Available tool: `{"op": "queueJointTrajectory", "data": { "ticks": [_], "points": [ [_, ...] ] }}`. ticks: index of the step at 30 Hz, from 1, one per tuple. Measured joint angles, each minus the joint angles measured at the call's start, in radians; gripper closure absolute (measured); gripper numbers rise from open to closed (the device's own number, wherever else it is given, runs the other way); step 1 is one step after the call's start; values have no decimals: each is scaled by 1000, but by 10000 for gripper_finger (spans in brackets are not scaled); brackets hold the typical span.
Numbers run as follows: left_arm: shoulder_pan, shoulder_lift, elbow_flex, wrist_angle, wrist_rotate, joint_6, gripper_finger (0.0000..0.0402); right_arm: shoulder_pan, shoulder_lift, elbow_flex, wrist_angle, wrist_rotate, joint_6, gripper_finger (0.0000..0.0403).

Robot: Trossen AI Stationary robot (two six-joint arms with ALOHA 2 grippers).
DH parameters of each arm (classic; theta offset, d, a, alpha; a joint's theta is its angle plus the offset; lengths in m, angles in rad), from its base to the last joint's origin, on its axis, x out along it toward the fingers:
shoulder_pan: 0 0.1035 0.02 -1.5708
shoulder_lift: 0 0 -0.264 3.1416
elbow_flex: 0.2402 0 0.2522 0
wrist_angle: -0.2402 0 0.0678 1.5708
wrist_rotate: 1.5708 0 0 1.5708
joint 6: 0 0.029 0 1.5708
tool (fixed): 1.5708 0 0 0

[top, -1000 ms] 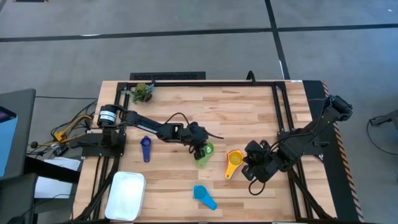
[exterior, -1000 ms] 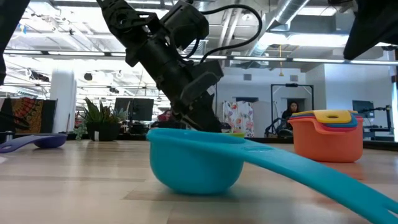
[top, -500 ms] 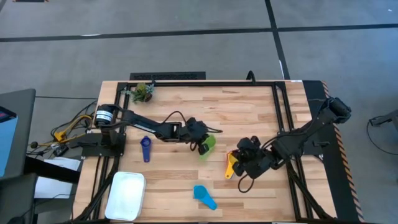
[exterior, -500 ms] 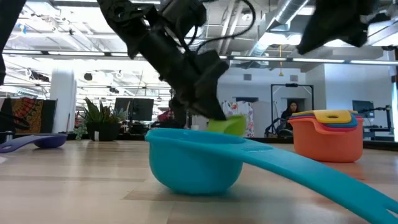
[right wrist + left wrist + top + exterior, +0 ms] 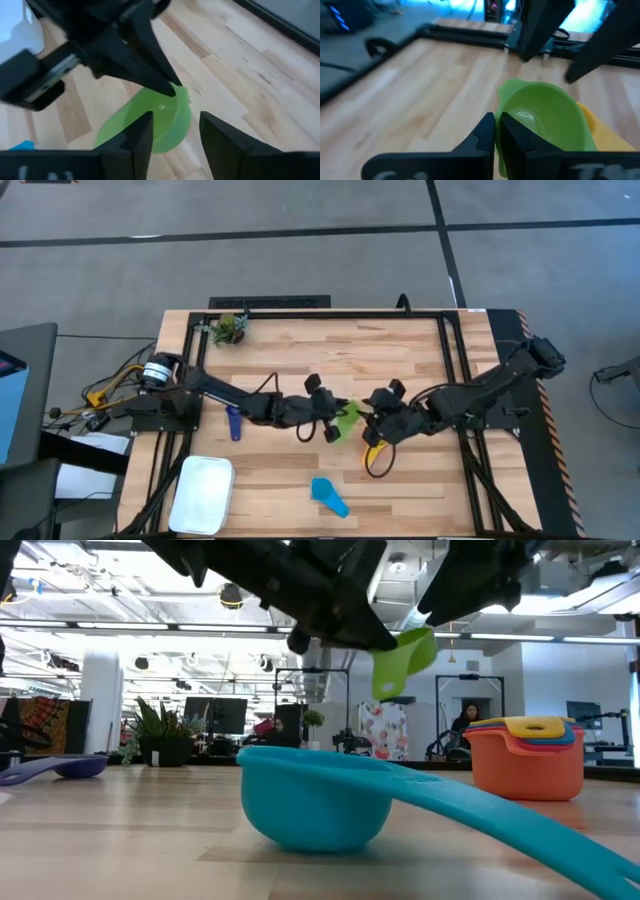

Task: Nest measuring cups in basket
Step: Stack the green measuring cup on top of the yellow measuring cup

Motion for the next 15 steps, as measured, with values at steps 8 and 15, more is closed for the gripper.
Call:
{"op": "queueJointTrajectory", "data": {
  "ticks": [8, 15],
  "points": [
    [-45, 0, 0, 63, -158, 104, 398, -33, 0, 0, -1, -47, -48, 229],
    [-50, 0, -1, 111, -173, 116, 397, -58, -1, 1, 1, -60, -34, 271]
  ]
}}
